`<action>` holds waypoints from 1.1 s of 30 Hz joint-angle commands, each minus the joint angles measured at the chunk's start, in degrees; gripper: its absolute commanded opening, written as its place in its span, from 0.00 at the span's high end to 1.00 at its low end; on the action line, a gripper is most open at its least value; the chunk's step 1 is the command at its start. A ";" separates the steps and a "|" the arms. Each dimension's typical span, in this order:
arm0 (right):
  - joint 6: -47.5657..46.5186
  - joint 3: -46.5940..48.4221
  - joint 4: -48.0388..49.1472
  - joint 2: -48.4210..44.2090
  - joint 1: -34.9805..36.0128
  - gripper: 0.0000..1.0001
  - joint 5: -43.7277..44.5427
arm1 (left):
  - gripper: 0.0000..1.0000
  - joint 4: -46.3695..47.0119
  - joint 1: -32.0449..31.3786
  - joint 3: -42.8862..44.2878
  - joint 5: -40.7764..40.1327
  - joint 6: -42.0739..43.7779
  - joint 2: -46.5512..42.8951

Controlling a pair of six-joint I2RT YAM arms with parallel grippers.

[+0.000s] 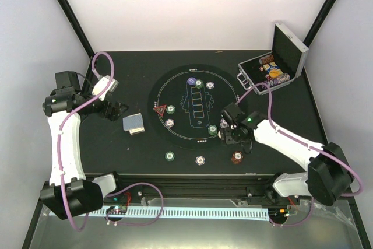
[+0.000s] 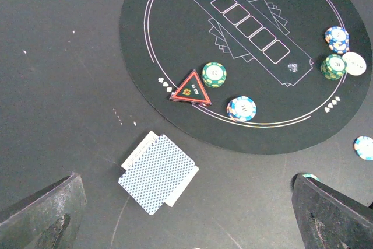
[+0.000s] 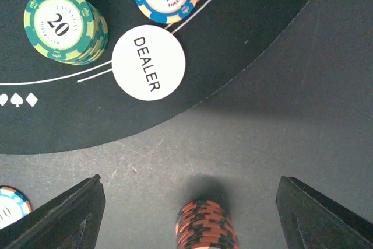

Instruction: Distribute texas hold em gaming equipment

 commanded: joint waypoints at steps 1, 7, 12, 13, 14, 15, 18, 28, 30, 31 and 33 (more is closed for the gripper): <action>7.59 -2.56 -2.70 -2.59 1.37 0.18 0.54 | 0.01 -0.96 0.26 2.68 1.90 0.95 0.01; 12.20 -9.35 -0.81 -6.82 1.35 0.24 -0.82 | 0.01 -0.85 0.29 2.86 2.62 0.96 0.89; 12.33 -10.47 0.49 -6.86 1.77 0.30 -1.73 | 0.01 -0.85 0.23 3.23 2.96 1.05 1.21; 12.16 -10.47 0.72 -6.67 2.03 0.31 -1.89 | 0.01 -0.88 0.25 3.28 2.91 1.05 1.15; 11.99 -10.40 1.04 -6.33 2.22 0.32 -2.02 | 0.01 -0.95 0.29 3.24 2.83 1.12 1.08; 11.88 -10.39 1.35 -6.00 2.49 0.32 -2.23 | 0.01 -1.02 0.31 3.22 2.80 1.14 1.14; 11.59 -10.06 1.94 -4.54 3.37 0.33 -2.39 | 0.01 -1.05 0.26 3.08 2.65 1.14 0.94; 12.03 -10.38 2.32 -2.91 4.94 0.43 -1.65 | 0.01 -1.26 0.24 3.40 2.77 0.95 0.74; 12.12 -10.47 2.16 -2.97 5.09 0.46 -1.43 | 0.01 -1.22 0.23 3.34 2.76 0.97 0.71; 12.05 -10.41 2.12 -3.07 5.07 0.48 -1.34 | 0.01 -1.26 0.28 3.33 2.76 0.92 0.71; 12.07 -10.26 1.91 -3.05 5.05 0.50 -1.14 | 0.01 -1.20 0.23 3.25 2.77 0.96 0.68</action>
